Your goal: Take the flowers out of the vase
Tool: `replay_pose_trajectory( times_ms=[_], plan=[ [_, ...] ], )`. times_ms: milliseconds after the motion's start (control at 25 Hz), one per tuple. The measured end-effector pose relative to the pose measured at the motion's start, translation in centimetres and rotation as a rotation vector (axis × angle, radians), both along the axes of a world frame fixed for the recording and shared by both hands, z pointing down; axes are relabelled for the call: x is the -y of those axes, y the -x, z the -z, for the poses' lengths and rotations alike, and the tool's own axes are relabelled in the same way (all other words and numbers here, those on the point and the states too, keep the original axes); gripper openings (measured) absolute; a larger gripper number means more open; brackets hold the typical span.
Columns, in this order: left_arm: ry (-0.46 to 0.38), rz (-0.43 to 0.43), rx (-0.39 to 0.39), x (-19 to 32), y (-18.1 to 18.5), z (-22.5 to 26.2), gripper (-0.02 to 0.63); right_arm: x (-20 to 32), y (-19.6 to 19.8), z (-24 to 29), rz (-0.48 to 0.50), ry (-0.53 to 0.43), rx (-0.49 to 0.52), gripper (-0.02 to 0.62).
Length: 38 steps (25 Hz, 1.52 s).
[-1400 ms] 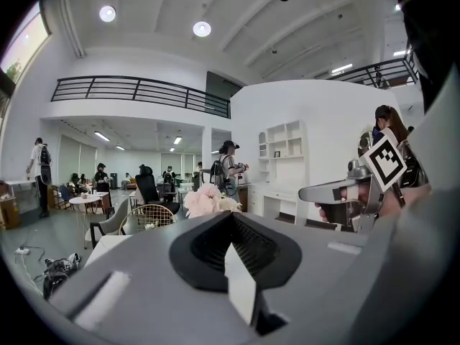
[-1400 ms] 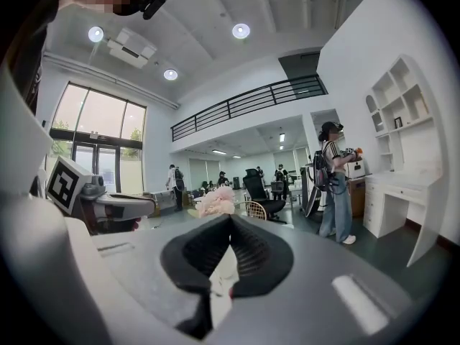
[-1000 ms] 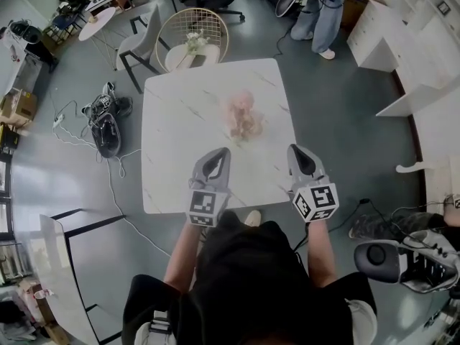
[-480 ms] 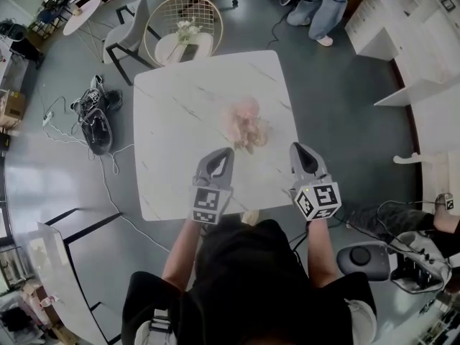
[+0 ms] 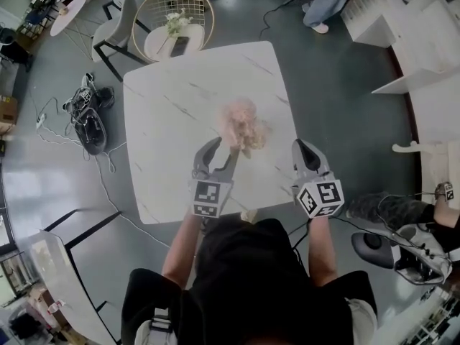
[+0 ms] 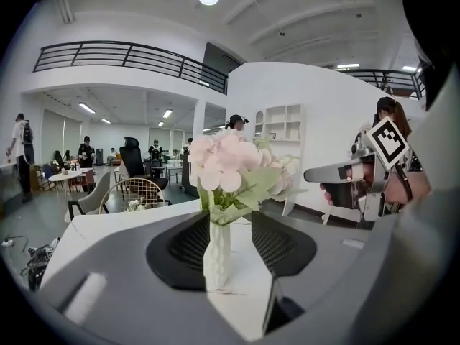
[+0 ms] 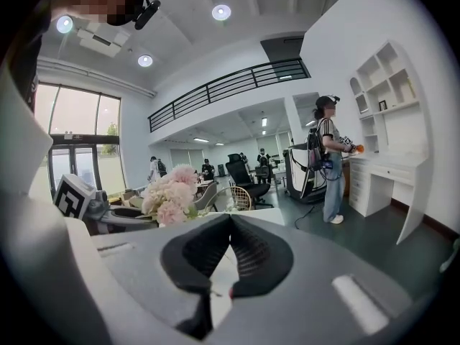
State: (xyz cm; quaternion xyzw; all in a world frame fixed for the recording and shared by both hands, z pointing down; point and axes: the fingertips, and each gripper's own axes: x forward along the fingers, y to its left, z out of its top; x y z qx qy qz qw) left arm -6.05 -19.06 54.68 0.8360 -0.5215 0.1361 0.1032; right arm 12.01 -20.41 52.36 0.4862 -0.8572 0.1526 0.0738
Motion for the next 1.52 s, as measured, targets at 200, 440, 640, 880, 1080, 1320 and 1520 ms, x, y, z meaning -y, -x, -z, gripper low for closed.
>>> replay_pose_trajectory(
  times_ms=[200,440,640,880,1080,1320,1520],
  plan=[
    [0.006,0.006,-0.001,1.3,0.2,-0.9,0.273,0.3,0.0,-1.1,-0.001,0.019,0.007,0.003],
    [0.001,0.009,0.003,2.8,-0.2,-1.1,0.345,0.8,0.0,-1.5,0.011,0.035,0.017,0.003],
    [-0.008,-0.002,0.003,3.7,-0.8,-1.2,0.393,1.1,-0.5,-2.0,0.007,0.051,0.019,0.003],
    [-0.039,-0.028,0.017,4.5,-1.0,-1.6,0.442,1.0,-0.3,-3.1,0.0,0.07,0.018,0.003],
    [-0.037,-0.04,0.016,5.4,-1.7,-1.9,0.446,1.4,-0.9,-3.3,-0.008,0.082,0.018,0.003],
    [-0.039,-0.056,0.01,5.9,-2.0,-2.4,0.446,1.6,-1.2,-3.9,-0.022,0.092,0.018,0.003],
    [-0.073,-0.084,-0.005,6.2,-2.5,-1.6,0.445,1.7,-1.4,-4.1,-0.028,0.098,0.018,0.003]
  ],
)
